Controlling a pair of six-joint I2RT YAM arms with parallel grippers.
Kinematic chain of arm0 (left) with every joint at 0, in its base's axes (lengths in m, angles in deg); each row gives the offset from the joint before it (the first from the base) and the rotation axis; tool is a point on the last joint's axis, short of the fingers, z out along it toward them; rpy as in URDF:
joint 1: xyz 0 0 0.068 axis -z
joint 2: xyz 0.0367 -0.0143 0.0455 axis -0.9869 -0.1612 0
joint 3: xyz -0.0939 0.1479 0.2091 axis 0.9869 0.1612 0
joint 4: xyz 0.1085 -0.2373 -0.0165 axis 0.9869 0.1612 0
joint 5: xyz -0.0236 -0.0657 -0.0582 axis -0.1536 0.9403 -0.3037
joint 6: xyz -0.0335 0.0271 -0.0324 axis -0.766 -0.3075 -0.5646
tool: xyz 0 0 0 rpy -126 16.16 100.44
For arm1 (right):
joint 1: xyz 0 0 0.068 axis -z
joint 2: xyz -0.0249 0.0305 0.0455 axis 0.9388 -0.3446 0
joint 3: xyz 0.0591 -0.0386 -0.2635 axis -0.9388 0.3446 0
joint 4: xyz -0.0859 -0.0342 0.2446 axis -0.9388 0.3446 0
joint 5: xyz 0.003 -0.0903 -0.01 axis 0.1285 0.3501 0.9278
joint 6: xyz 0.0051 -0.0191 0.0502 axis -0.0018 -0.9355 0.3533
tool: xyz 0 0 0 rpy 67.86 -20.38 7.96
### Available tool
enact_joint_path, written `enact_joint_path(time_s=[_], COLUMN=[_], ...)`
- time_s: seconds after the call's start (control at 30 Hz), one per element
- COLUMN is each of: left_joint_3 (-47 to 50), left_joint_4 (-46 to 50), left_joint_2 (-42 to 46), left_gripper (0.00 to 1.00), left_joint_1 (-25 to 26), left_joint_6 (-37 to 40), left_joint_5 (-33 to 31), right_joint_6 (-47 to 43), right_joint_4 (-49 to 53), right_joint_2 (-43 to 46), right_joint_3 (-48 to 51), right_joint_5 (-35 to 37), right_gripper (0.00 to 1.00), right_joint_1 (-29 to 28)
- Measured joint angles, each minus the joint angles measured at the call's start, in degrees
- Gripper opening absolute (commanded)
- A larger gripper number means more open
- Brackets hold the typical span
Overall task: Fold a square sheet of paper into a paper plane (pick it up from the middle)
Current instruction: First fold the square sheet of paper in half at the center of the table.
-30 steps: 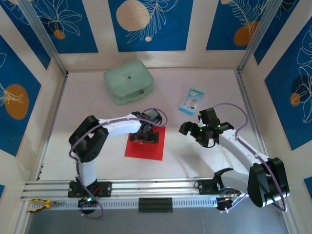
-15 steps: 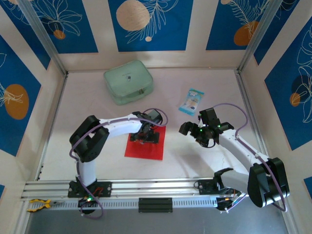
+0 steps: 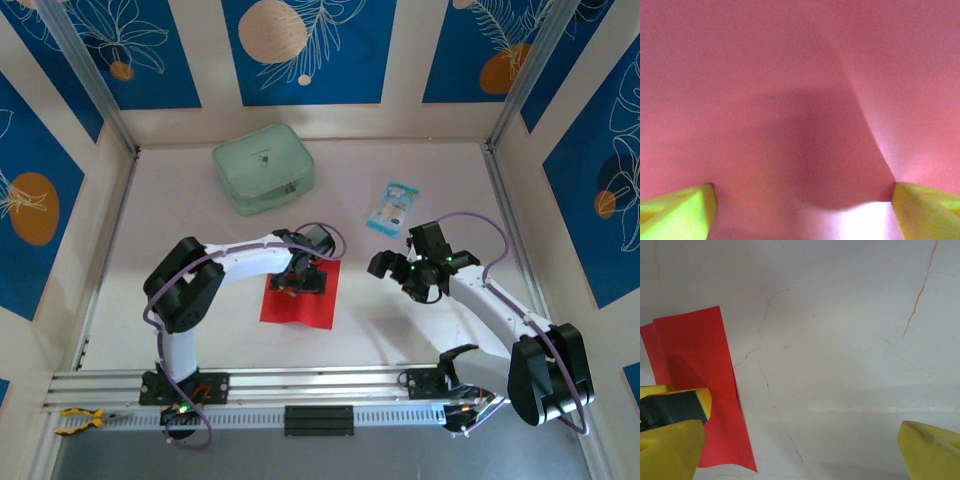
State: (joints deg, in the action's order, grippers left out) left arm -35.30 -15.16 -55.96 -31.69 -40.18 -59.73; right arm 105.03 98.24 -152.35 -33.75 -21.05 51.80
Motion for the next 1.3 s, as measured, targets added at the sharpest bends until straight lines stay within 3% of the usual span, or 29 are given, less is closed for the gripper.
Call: enact_joint_path(time_s=[0.27,0.57,0.87,1.07,1.3], left_joint_3=[0.39,1.64,3.63,8.85,20.44], left_joint_4=[-1.01,-2.93,-7.5,-18.49,-38.4], left_joint_2=[0.42,1.88,9.77,14.23,14.97], left_gripper=[0.58,0.43,0.45,0.47,0.48], left_joint_1=[0.07,0.13,-0.04,-2.82,-6.95], left_joint_6=[0.83,1.33,1.22,-2.69,-12.41], left_joint_5=[-0.02,0.0,2.1,12.85,25.33], right_joint_6=[0.22,1.79,3.93,4.98,4.94], right_joint_4=[0.17,0.17,-2.45,-8.0,-11.28], right_joint_2=[3.89,8.66,13.7,19.71,23.61], right_joint_3=[0.0,0.31,3.08,8.66,10.73], right_joint_5=[1.11,3.93,5.44,2.8,-2.84], right_gripper=[0.99,0.99,1.0,0.99,0.99], right_joint_1=[-0.31,-0.33,0.15,2.43,5.35])
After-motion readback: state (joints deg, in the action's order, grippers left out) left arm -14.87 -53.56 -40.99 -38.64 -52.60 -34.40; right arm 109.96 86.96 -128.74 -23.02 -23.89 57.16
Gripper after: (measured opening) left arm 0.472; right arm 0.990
